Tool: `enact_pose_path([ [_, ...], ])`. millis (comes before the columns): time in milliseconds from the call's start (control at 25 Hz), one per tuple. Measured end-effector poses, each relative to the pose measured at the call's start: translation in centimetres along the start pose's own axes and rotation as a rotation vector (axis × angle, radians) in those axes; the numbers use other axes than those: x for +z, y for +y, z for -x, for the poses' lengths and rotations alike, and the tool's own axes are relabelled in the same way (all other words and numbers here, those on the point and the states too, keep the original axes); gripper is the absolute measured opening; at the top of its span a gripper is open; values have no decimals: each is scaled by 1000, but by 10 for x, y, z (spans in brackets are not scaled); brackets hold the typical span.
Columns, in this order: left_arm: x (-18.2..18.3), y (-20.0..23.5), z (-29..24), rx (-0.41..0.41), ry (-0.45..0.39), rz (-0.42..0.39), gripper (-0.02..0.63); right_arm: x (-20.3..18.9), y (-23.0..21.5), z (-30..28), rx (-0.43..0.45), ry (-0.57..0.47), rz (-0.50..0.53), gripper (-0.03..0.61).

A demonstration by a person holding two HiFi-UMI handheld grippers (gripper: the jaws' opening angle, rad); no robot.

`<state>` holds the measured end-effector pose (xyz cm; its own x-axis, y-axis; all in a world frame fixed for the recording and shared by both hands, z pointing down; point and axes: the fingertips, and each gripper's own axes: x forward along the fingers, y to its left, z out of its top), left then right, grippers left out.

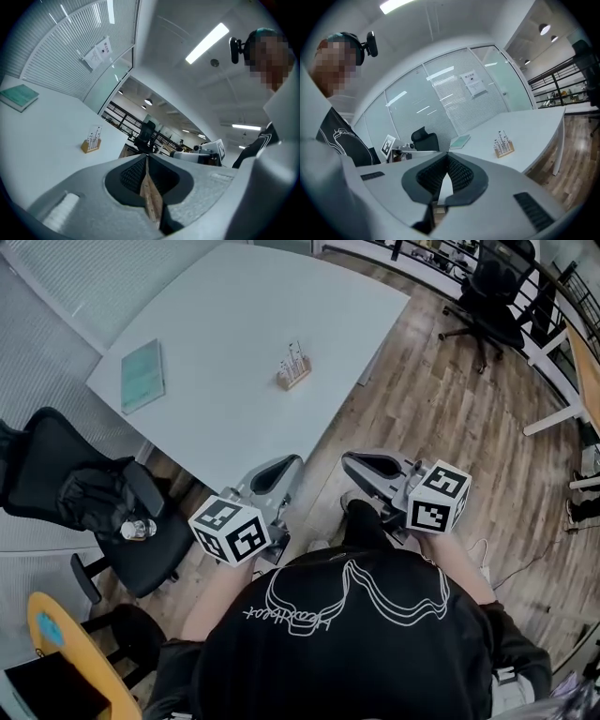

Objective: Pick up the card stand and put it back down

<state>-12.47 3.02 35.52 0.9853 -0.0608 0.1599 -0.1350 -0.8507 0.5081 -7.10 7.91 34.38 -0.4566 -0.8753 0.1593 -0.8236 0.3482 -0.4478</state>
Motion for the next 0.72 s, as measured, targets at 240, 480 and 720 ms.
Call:
enact_pose_path([
  [240,19,34,-33,107,0,-20,18,23,-54,-24,99,11,-56,9],
  [480,39,83,-75,225,3,6,18,53,-122,-60,176,55,-79,9],
  [720,50,123,-112,336,0,-5,18,71,-183,-89,222,119,-78,9],
])
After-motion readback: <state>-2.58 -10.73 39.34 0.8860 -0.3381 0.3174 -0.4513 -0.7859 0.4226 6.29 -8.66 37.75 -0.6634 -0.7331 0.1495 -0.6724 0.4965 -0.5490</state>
